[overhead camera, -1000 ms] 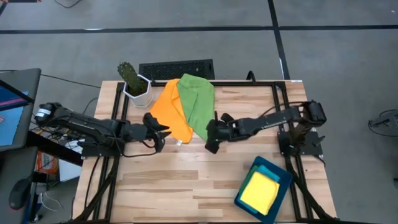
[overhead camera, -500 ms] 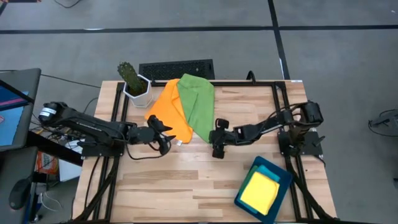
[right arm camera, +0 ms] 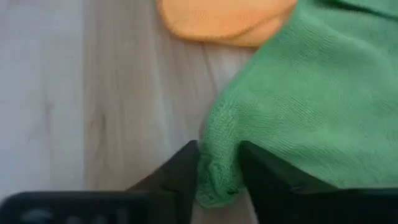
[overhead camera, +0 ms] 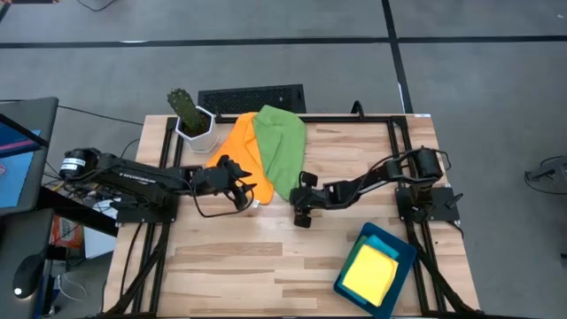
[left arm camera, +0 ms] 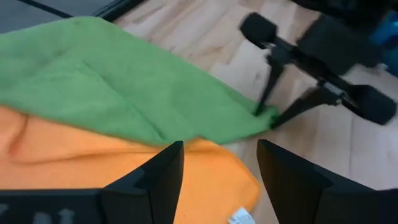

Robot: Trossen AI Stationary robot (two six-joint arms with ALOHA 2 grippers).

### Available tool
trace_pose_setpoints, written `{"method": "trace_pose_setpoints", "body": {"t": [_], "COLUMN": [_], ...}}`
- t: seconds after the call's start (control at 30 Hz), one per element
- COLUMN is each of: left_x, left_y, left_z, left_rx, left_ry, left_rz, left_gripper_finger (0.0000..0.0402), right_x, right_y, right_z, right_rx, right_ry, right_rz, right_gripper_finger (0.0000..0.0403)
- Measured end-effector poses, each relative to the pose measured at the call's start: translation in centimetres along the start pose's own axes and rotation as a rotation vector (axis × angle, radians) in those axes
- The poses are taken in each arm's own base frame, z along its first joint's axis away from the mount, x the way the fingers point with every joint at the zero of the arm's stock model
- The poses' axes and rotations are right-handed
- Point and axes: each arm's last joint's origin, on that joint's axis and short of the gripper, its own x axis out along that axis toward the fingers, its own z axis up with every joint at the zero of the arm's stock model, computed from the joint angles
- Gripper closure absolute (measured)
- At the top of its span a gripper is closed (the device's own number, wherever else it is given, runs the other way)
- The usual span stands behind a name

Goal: Fold microfiber towels
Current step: Fold the green microfiber towel

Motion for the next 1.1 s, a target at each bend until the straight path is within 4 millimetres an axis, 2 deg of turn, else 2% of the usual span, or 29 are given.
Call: {"method": "trace_pose_setpoints", "body": {"t": [0.17,0.23,0.3,0.43,0.53,0.7,0.83,1.0,1.1], "left_x": [0.3,0.4,0.5,0.7,1.6,5.3,8.8,12.5,14.6], "left_y": [1.2,1.7,2.3,3.0,2.8,1.2,0.1,0.8,1.6], "left_z": [1.6,2.7,3.8,5.7,6.8,7.0,7.6,8.9,8.9], "left_rx": [0.047,0.099,0.135,0.185,0.227,0.343,0.473,0.559,0.581], "left_ry": [-0.057,-0.085,-0.104,-0.126,-0.122,0.018,0.118,0.238,0.293], "left_rz": [-0.013,-0.015,-0.037,-0.148,-0.225,-0.359,-0.359,-0.354,-0.425], "left_gripper_finger": [0.0205,0.0205,0.0205,0.0205,0.0205,0.0205,0.0205,0.0205,0.0205], "right_x": [-2.2,-3.5,-4.5,-6.1,-6.8,-7.1,-7.6,-8.4,-8.8], "right_y": [1.2,1.6,2.2,3.9,5.6,8.5,10.1,11.4,12.1], "right_z": [0.7,1.1,1.6,1.8,1.1,-0.3,-1.0,-1.8,-2.2], "right_rx": [-0.013,-0.013,0.006,0.053,0.034,-0.009,-0.005,0.015,0.006], "right_ry": [-0.014,-0.024,-0.060,-0.080,-0.062,-0.019,-0.001,0.022,0.031], "right_rz": [0.021,0.034,0.049,0.096,0.131,0.191,0.234,0.259,0.267], "right_gripper_finger": [0.0359,0.0385,0.0385,0.0349,0.0340,0.0341,0.0341,0.0341,0.0341]}}
